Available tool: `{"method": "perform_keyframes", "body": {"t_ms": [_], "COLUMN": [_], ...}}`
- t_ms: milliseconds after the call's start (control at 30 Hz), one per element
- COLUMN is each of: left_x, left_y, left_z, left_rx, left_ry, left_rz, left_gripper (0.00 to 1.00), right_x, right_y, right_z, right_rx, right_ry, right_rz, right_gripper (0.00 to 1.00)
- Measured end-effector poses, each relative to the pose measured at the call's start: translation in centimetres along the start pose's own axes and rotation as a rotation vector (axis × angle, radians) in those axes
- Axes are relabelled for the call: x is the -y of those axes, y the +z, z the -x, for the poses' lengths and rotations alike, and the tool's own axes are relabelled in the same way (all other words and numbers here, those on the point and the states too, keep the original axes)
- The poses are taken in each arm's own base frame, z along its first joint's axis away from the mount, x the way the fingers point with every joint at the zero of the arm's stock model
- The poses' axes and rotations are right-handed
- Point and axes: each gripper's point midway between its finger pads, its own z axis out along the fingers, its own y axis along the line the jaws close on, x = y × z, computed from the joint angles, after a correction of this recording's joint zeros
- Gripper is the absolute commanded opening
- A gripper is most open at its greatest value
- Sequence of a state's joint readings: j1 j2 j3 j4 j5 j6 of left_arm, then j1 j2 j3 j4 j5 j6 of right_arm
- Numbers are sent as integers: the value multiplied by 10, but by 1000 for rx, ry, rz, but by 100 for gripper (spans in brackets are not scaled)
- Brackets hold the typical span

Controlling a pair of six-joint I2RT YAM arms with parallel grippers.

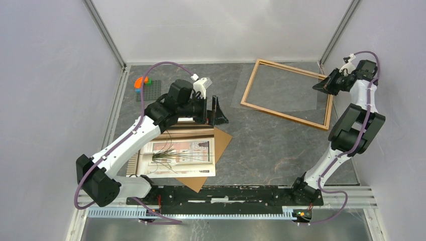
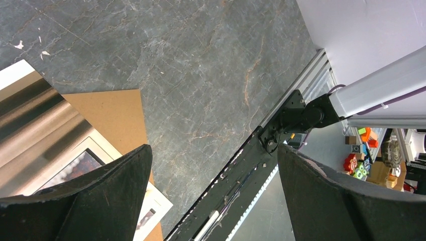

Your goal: Put the photo into the frame

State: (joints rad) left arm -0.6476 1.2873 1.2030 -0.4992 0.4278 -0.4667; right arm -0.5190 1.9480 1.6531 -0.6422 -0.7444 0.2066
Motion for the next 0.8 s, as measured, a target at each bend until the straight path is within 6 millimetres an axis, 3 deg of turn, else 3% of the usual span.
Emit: {"method": "perform_keyframes", "body": {"t_ms": [800], "left_x": [-4], "left_y": [5], "left_z": [-2], "left_rx": [-14], "left_ry": [-7], "left_rz": [7], "left_gripper": [100], "right_x": [17], "right_y": [-9], "right_z": [17], "right_rx": [56], "right_ry": [-17], "right_rz": [-104], "right_gripper": [0]}}
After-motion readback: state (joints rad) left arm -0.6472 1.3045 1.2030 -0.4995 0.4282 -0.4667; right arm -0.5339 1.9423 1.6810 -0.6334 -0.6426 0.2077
